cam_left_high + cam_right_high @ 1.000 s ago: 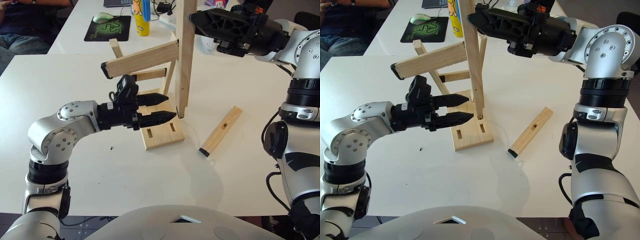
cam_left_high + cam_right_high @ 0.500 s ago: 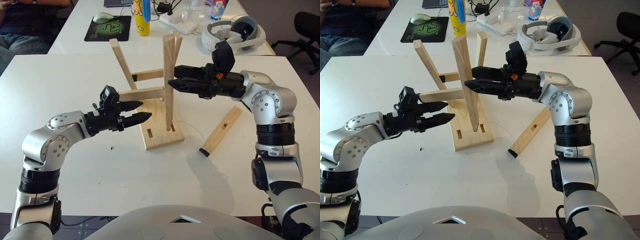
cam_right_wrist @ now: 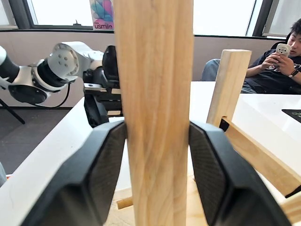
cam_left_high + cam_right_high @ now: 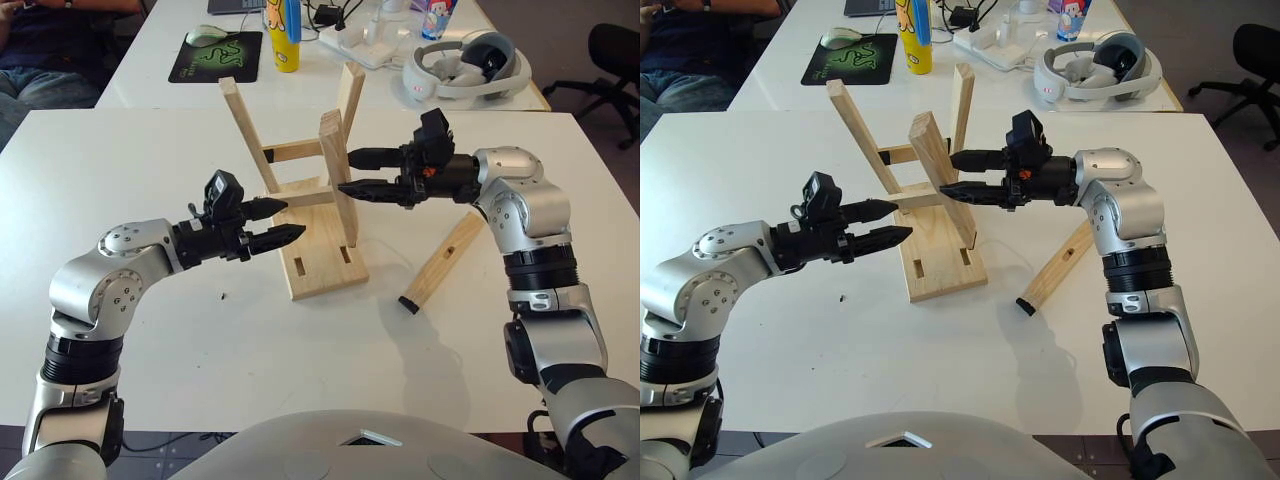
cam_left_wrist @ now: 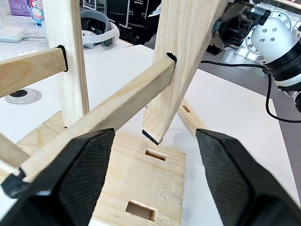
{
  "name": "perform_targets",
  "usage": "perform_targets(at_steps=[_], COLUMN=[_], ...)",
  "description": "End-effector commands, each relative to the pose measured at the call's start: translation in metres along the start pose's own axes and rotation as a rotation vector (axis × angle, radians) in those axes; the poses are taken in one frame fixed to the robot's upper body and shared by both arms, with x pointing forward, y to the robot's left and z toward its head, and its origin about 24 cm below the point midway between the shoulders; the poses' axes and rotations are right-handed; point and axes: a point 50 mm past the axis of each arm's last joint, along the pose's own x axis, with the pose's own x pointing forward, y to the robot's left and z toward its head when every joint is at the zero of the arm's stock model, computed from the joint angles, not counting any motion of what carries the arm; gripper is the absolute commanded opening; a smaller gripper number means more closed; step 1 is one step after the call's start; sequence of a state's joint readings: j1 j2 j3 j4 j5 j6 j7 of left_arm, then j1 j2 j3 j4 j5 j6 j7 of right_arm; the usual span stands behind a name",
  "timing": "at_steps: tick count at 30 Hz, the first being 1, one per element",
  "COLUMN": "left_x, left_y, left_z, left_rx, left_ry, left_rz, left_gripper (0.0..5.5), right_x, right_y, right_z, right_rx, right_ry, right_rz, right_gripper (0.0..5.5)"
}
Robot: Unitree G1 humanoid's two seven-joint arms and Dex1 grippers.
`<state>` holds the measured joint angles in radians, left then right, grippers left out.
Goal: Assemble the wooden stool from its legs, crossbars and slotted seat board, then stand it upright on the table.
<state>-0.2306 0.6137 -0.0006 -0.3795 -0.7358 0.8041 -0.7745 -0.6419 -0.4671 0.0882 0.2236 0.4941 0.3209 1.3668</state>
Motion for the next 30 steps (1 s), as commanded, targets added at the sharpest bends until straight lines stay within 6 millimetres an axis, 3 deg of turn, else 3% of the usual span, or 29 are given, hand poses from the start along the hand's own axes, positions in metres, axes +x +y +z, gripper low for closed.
perform_targets(at_steps=[1, 6, 11, 16, 22, 30], left_x=[-0.001, 0.000, -0.007, -0.023, -0.026, -0.019], left_y=[-0.013, -0.036, -0.051, -0.051, -0.045, -0.018], left_z=[-0.001, 0.013, 0.061, 0.099, 0.112, 0.111], left_rx=[-0.009, -0.036, -0.043, -0.081, -0.135, -0.207], left_ry=[0.028, -0.037, -0.274, -0.452, -0.437, -0.304], left_rz=[-0.078, -0.202, -0.300, -0.310, -0.343, -0.349], left_gripper=[3.22, 3.22, 3.22, 3.22, 3.22, 3.22], right_x=[0.002, 0.011, 0.014, -0.004, -0.019, -0.007], right_y=[0.001, 0.002, 0.007, 0.010, 0.018, 0.041], right_z=[-0.008, -0.010, -0.001, 0.001, -0.009, -0.012], right_rx=[-0.019, -0.040, -0.022, 0.054, 0.103, 0.080], right_ry=[-0.019, -0.075, -0.094, -0.046, -0.072, -0.174], right_rz=[-0.026, -0.046, -0.002, 0.047, -0.016, -0.098], right_gripper=[2.09, 2.09, 2.09, 2.09, 2.09, 2.08])
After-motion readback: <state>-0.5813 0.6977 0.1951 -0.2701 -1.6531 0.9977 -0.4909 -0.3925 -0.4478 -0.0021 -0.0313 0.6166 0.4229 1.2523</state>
